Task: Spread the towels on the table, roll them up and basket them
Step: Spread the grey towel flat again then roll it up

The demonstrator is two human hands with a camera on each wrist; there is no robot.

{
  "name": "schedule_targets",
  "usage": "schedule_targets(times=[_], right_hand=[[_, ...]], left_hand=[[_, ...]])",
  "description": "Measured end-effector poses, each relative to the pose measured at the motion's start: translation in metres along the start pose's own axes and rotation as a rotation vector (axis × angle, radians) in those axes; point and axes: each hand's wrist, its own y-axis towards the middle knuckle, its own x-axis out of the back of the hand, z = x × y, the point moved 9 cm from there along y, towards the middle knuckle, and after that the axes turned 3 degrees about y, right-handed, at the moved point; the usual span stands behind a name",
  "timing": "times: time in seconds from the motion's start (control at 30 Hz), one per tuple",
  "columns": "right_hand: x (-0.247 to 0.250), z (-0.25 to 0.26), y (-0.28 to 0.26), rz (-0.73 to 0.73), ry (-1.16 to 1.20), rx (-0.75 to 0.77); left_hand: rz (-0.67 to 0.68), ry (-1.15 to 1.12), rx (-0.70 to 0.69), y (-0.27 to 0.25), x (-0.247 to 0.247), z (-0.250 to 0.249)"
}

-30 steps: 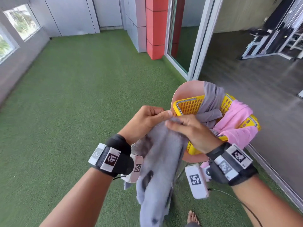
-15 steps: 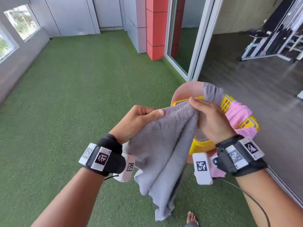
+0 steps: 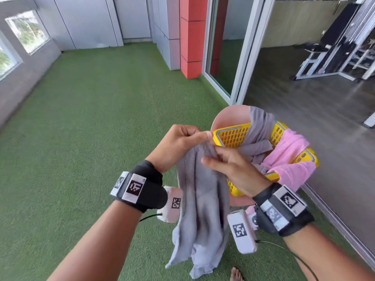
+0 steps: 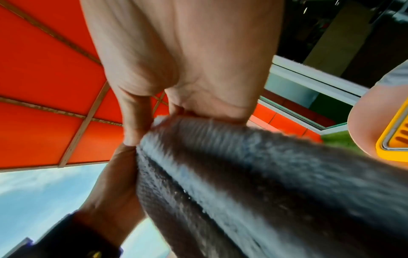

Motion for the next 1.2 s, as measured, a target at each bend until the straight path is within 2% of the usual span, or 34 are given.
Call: schedule_targets(times=[0.07, 0.17, 0.23, 0.3, 0.4, 0.5, 0.57, 0.63, 0.7, 0.77, 0.83, 0.87, 0.93, 1.0, 1.03, 1.1, 1.17, 1.2], right_hand=[[0.012, 0.012, 0.002, -0.059, 0.042, 0.072], [0.039, 0.023, 0.005, -0.185, 0.296, 0.103], [0.043, 0.022, 0.005, -0.210, 0.349, 0.102], [0.033, 0.017, 0.007, -0.163, 0.230, 0.069], [0.022, 0.012, 0.008, -0.131, 0.139, 0.071], [0.034, 0.012, 0.011, -0.211, 0.144, 0.077], [0.048, 0.016, 0.011, -0.263, 0.086, 0.072], [0.069, 0.029, 0.007, -0.360, 0.075, 0.120], [0.102, 0.048, -0.004, -0.524, 0.126, 0.209], [0.135, 0.064, -0.018, -0.670, 0.187, 0.310], [0.147, 0.065, -0.027, -0.724, 0.096, 0.327], [0.141, 0.057, -0.029, -0.694, -0.024, 0.282], [0.105, 0.018, -0.029, -0.460, -0.233, 0.097], [0.072, -0.028, -0.043, -0.196, -0.409, -0.103], [0.069, -0.041, -0.053, -0.131, -0.443, -0.147], [0.085, -0.040, -0.073, -0.134, -0.351, -0.152], [0.125, -0.017, -0.095, -0.300, -0.154, -0.115], [0.150, -0.004, -0.109, -0.435, -0.068, -0.073]], left_hand=[[0.045, -0.044, 0.018, 0.001, -0.006, 0.011], [0.057, -0.233, 0.053, -0.006, -0.010, 0.031], [-0.055, -0.294, 0.018, -0.006, -0.002, 0.030], [-0.144, -0.292, -0.032, -0.002, 0.004, 0.022], [-0.128, -0.090, -0.094, 0.009, 0.000, 0.009], [-0.061, 0.124, -0.100, 0.015, -0.012, 0.005], [-0.051, 0.176, -0.086, 0.015, -0.017, 0.008], [0.004, 0.146, -0.063, 0.011, -0.027, 0.014], [0.053, 0.103, -0.036, 0.005, -0.037, 0.026], [0.033, 0.059, -0.009, -0.004, -0.042, 0.040], [-0.033, 0.064, 0.015, -0.009, -0.043, 0.048], [-0.062, 0.092, 0.021, -0.009, -0.044, 0.050], [-0.063, 0.139, 0.018, -0.003, -0.053, 0.051], [0.027, 0.152, 0.001, 0.005, -0.076, 0.046], [0.080, 0.156, -0.006, 0.007, -0.090, 0.043], [0.147, 0.166, -0.012, 0.008, -0.113, 0.041], [0.201, 0.154, -0.005, 0.004, -0.135, 0.043], [0.235, 0.149, 0.000, 0.001, -0.147, 0.044]])
